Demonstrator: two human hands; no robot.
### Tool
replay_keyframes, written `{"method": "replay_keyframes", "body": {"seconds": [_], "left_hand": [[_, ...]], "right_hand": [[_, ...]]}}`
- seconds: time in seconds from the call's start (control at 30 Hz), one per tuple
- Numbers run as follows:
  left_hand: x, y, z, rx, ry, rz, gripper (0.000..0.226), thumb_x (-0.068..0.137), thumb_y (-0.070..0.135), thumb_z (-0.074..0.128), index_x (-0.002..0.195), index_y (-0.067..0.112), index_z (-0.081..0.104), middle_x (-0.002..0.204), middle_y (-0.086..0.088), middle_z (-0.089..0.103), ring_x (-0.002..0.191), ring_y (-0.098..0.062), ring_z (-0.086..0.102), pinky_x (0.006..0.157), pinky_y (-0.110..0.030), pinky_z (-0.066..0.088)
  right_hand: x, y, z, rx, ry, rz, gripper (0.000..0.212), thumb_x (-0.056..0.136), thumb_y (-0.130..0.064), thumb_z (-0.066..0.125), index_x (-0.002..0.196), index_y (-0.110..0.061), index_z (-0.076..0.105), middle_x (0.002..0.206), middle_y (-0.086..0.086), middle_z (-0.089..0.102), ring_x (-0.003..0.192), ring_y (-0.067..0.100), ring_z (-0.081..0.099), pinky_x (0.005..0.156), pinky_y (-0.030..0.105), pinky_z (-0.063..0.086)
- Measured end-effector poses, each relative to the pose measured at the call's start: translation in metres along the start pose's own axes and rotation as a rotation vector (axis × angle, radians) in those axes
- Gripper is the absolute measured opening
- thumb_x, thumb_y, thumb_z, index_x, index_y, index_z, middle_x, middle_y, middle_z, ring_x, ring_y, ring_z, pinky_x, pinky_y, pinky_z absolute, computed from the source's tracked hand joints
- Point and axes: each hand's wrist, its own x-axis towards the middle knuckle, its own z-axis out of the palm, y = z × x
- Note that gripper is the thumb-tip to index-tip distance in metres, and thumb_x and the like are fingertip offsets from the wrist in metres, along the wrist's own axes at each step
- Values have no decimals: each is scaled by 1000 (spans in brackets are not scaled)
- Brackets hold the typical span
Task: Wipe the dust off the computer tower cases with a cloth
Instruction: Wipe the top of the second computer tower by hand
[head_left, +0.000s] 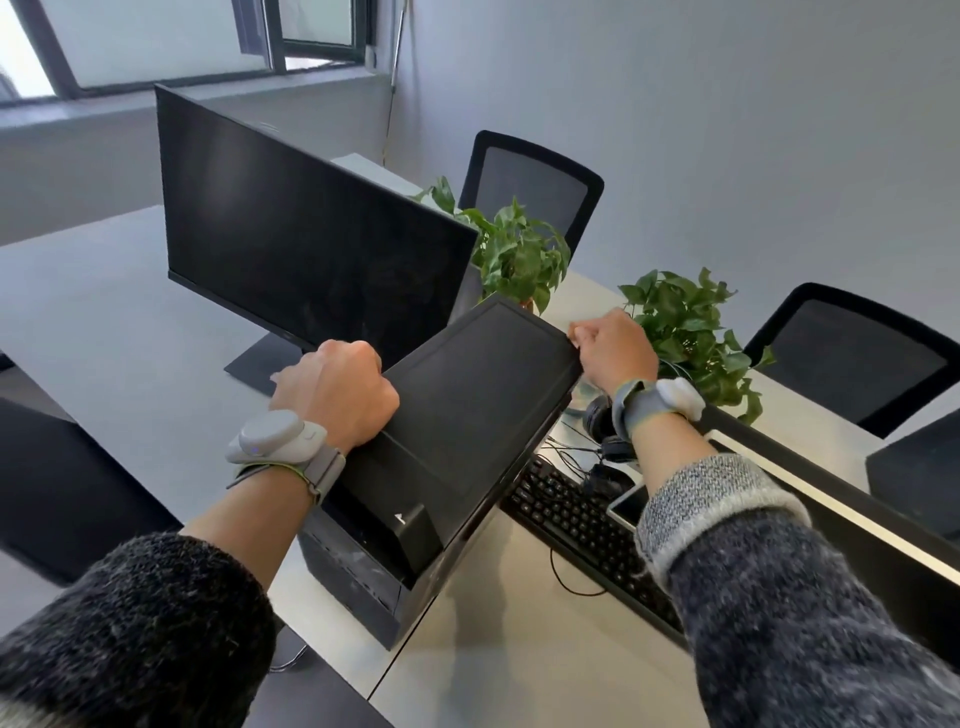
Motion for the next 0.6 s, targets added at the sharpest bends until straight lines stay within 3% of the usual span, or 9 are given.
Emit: {"method": "replay_keyframes", "body": {"seconds": [0.07, 0.17, 0.27, 0.43, 0.6], "left_hand": [[1, 0, 0, 12, -2, -6, 23, 89, 22, 52, 90, 23, 75, 87, -3, 68, 82, -34, 67, 84, -51, 60], [1, -3, 2, 16, 11, 26, 22, 90, 22, 53, 88, 20, 75, 81, -1, 67, 72, -27, 65, 71, -40, 61], [2, -2, 1, 13, -3, 40, 20, 89, 20, 54, 85, 18, 73, 79, -2, 66, 68, -24, 62, 65, -35, 55], [2, -2, -1, 9, 14, 31, 20, 90, 19, 54, 85, 19, 73, 80, -2, 65, 64, -20, 56, 60, -32, 43], [1, -3, 2, 8, 26, 26, 20, 90, 22, 54, 85, 20, 73, 81, -1, 64, 68, -24, 59, 63, -34, 48]], "right_hand": [[0, -2, 4, -47, 2, 3, 35, 107, -25, 49, 78, -28, 70, 108, 8, 53, 107, 35, 59, 79, 44, 54], [-15, -1, 8, -111, 43, -64, 28, 108, -22, 47, 109, -24, 75, 108, 3, 48, 107, 31, 55, 74, 39, 50], [-35, -12, 4, -88, 26, -154, 26, 105, -20, 48, 110, -28, 72, 103, -4, 41, 99, 28, 55, 74, 38, 50], [-114, -71, -5, 85, -77, -457, 16, 99, -27, 49, 102, -34, 63, 99, -8, 42, 90, 21, 55, 74, 44, 55], [-188, -101, -22, 247, -234, -727, 29, 108, -35, 48, 127, -34, 70, 106, -11, 58, 93, 14, 58, 71, 40, 55]]}}
